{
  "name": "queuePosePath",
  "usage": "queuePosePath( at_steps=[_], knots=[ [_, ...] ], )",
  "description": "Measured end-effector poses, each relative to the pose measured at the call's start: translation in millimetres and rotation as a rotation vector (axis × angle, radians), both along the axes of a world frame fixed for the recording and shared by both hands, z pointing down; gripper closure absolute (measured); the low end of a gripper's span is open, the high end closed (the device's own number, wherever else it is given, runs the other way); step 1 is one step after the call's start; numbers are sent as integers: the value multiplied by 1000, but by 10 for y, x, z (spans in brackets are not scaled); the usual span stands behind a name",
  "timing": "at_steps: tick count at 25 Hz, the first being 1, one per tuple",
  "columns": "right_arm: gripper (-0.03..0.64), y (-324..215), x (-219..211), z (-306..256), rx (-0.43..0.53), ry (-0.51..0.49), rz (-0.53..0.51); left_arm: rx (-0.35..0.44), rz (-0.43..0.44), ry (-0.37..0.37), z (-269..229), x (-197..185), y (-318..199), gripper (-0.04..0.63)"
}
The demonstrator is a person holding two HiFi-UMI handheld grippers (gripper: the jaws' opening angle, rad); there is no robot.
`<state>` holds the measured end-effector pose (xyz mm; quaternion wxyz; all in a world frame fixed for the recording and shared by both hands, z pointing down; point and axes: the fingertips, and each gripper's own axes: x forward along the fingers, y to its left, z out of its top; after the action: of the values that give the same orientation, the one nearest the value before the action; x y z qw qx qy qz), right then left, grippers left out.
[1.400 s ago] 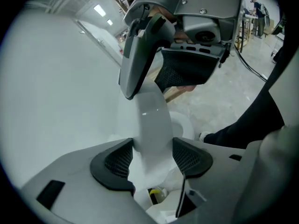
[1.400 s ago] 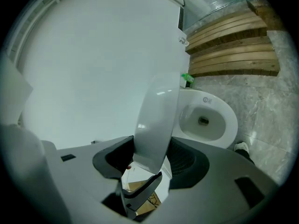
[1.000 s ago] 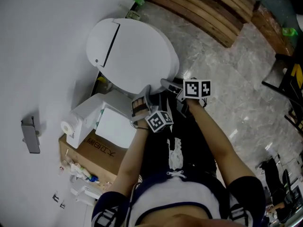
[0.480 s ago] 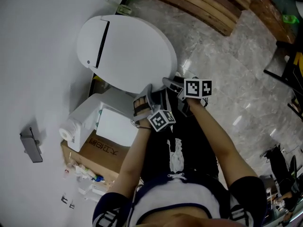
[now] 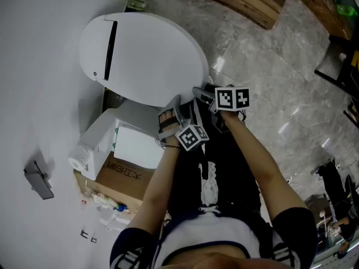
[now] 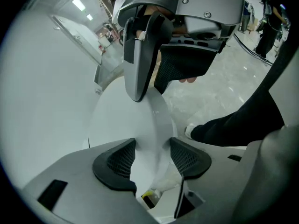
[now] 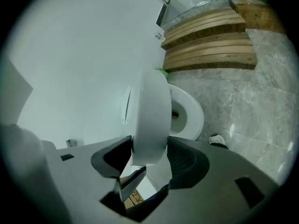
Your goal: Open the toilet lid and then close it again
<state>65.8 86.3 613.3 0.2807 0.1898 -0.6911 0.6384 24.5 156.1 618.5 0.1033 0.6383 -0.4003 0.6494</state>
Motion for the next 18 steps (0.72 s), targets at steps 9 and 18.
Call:
queuePosePath(
  at_steps=[9, 18],
  knots=[
    [385, 10, 92, 358, -42, 8, -3, -47, 29, -12, 300, 75, 9, 368],
    [385, 3, 133, 699, -75, 3, -3, -99, 27, 11, 577, 158, 2, 385]
  ],
)
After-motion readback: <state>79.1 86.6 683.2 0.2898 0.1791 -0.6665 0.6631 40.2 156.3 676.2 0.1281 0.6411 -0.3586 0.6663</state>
